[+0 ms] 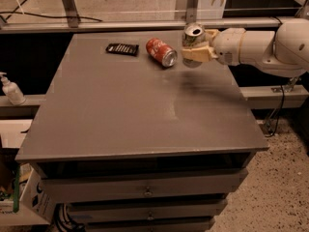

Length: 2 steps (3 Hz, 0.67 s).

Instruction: Move 7up can near coke can

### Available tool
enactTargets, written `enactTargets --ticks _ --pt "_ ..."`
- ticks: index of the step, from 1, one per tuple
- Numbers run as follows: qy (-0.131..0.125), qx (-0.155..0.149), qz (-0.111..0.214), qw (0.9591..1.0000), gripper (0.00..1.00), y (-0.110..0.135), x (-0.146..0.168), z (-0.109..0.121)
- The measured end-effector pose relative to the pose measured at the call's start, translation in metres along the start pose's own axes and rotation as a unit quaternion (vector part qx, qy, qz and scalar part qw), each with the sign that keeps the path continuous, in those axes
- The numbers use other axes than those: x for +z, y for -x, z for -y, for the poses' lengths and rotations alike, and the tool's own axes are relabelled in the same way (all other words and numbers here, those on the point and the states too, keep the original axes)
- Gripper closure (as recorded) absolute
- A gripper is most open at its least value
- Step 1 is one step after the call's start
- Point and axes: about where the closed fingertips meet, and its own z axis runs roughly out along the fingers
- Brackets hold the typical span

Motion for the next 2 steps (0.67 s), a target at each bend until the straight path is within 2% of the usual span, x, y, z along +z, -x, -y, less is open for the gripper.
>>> enactTargets --ticks 1,2 --pt "-0.010 0.007 0.001 0.9999 1.00 -0.016 0.016 0.016" --pt "-0.011 0.025 -0.003 0.9996 1.00 -0.034 0.033 0.022"
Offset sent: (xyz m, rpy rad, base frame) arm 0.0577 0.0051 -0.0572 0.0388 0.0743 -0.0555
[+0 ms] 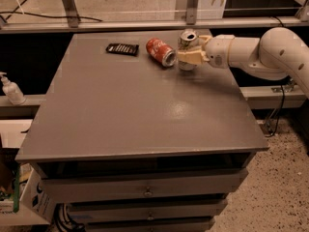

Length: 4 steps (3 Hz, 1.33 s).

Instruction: Move 7up can near coke can

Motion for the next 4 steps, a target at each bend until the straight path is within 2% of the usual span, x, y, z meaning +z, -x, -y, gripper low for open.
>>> enactTargets --ticks 1,2,4 --pt "-0.002 0.022 -0.008 0.9997 1.00 -0.0148 0.0092 0.0021" --pt "-0.001 0.036 -0.015 0.9992 0.84 -0.0201 0.0137 0.0016" --pt "-0.001 0.036 -0.015 0.9992 0.36 -0.0154 0.0127 0.0025"
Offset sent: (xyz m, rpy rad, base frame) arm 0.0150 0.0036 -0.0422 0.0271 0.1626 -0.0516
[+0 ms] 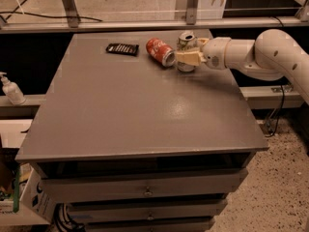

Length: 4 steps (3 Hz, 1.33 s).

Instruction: Move 7up can near coke can

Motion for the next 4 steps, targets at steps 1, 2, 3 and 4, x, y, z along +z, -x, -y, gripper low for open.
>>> enactTargets --ticks 1,2,3,4 --pt "0.000 0.000 0.000 1.0000 0.12 0.000 0.000 0.000" --pt "0.000 0.018 -0.010 0.9998 0.00 -0.010 0.002 -0.001" --pt "0.000 0.021 -0.014 0.9997 0.00 -0.008 -0.006 -0.003" --pt "-0.009 -0.007 -0.021 0.9997 0.00 0.015 -0.032 0.003"
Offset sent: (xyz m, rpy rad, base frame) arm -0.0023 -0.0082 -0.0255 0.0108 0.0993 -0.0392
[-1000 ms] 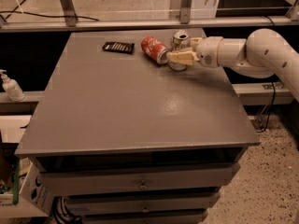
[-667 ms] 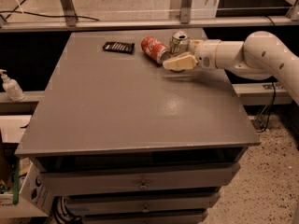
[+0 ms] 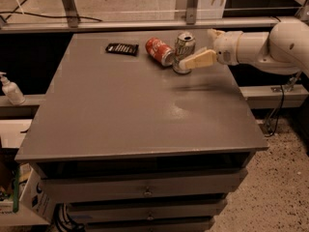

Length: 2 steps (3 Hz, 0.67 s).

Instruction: Move 7up can near coke can

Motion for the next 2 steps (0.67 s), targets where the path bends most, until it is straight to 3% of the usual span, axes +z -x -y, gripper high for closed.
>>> enactTargets --ticks 2 --pt "-0.043 -0.071 -0.002 0.9966 0.00 0.054 -0.094 0.009"
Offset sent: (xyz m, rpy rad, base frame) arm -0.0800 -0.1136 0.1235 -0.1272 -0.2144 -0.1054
